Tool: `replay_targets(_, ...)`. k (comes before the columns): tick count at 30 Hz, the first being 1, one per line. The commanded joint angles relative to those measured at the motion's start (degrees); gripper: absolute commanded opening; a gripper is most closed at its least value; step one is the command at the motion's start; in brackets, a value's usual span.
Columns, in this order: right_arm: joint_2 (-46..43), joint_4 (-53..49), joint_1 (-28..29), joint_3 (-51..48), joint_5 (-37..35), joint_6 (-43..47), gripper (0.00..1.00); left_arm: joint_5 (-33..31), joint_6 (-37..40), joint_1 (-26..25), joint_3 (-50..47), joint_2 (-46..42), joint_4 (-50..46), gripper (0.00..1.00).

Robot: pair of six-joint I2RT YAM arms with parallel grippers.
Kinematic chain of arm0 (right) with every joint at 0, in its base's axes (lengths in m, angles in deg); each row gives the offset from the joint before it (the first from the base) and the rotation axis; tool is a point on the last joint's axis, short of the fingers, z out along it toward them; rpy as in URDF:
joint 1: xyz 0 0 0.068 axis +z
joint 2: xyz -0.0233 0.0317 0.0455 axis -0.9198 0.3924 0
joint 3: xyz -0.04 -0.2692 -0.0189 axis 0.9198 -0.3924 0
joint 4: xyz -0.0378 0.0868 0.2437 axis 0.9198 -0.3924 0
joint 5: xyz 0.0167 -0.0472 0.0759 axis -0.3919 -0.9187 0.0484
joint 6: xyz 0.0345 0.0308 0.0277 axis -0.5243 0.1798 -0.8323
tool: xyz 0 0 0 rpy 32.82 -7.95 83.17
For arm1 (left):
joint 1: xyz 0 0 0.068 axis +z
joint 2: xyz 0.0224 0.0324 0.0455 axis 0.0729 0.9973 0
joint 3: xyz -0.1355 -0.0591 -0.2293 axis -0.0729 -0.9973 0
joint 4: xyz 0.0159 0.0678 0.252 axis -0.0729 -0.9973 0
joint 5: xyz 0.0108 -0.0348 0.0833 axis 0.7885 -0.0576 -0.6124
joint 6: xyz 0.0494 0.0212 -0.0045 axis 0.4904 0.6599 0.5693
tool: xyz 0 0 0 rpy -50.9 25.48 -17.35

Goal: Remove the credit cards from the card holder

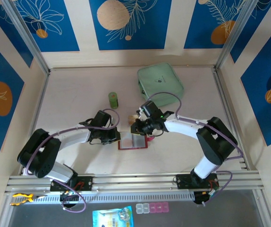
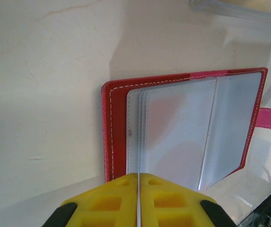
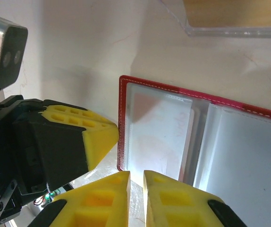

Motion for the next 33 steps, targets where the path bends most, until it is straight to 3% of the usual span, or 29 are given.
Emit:
replay_targets(1, 1.4, 0.2, 0.6, -0.3, 1.5, -1.5, 0.2, 0.9, -0.4, 0.7, -0.8, 0.5, 0.2, 0.08)
replay_targets(3, 2.4, -0.2, 0.7, 0.2, 1.7, -1.9, 0.24, 0.6, -0.1, 0.7, -0.8, 0.6, -0.4, 0.08)
replay_targets(23, 8.1, -2.2, 3.0, 2.7, 1.7, -2.9, 0.3, -0.9, 1.1, 0.7, -1.7, 2.3, -2.2, 0.07)
replay_targets(33, 9.6, -2.7, 3.5, 3.5, 1.4, -2.5, 0.28, -1.1, 1.6, 0.8, -1.7, 2.3, -2.9, 0.07)
